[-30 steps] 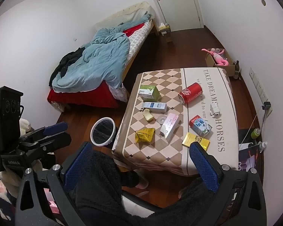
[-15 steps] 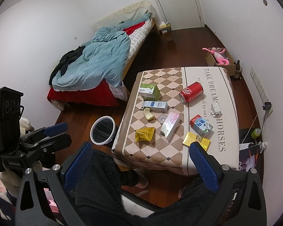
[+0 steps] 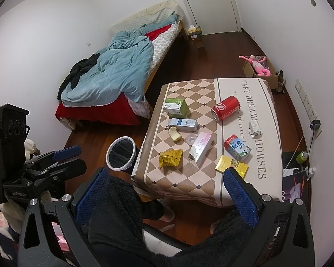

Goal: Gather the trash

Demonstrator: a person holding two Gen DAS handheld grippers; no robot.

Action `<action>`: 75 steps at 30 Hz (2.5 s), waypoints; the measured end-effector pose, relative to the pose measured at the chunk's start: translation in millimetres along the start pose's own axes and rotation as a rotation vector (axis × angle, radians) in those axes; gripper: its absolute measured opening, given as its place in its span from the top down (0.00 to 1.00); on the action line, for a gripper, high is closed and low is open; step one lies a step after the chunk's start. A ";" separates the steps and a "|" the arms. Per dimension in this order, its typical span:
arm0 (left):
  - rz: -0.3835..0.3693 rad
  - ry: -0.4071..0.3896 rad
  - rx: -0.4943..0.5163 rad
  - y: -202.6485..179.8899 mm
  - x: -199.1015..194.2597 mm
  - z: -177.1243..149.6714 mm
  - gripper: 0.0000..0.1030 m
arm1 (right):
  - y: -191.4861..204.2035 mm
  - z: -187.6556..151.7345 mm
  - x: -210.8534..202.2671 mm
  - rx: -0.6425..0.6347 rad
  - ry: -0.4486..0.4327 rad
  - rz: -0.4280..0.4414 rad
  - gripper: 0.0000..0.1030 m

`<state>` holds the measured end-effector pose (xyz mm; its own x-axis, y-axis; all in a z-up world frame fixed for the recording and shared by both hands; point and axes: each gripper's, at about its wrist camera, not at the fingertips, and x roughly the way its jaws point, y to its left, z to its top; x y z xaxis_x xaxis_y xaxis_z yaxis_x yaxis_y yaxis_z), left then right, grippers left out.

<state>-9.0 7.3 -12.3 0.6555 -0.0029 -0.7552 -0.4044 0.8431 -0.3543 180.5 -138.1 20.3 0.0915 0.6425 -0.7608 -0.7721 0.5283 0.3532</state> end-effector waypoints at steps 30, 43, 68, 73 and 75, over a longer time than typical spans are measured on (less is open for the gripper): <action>0.005 0.004 0.012 3.9 7.5 -0.4 0.00 | -4.3 -2.1 0.6 0.001 0.005 -0.002 0.00; 0.002 0.009 0.012 5.1 5.4 -0.4 0.00 | -4.1 -1.9 1.8 0.002 0.008 -0.004 0.00; 0.530 0.189 0.002 73.7 210.3 16.1 0.00 | -107.1 3.5 143.5 0.012 0.159 -0.327 0.03; 0.558 0.300 0.004 75.2 269.7 13.7 0.00 | -157.6 3.0 236.6 -0.031 0.354 -0.421 0.11; 0.566 0.329 0.013 76.4 283.7 13.1 0.00 | -169.4 3.7 264.1 -0.055 0.424 -0.427 0.11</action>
<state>154.4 77.9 -246.4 0.1127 0.2807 -0.9532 -0.6209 0.7689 0.1529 337.8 -55.9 -238.5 0.1508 0.0963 -0.9839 -0.7548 0.6540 -0.0516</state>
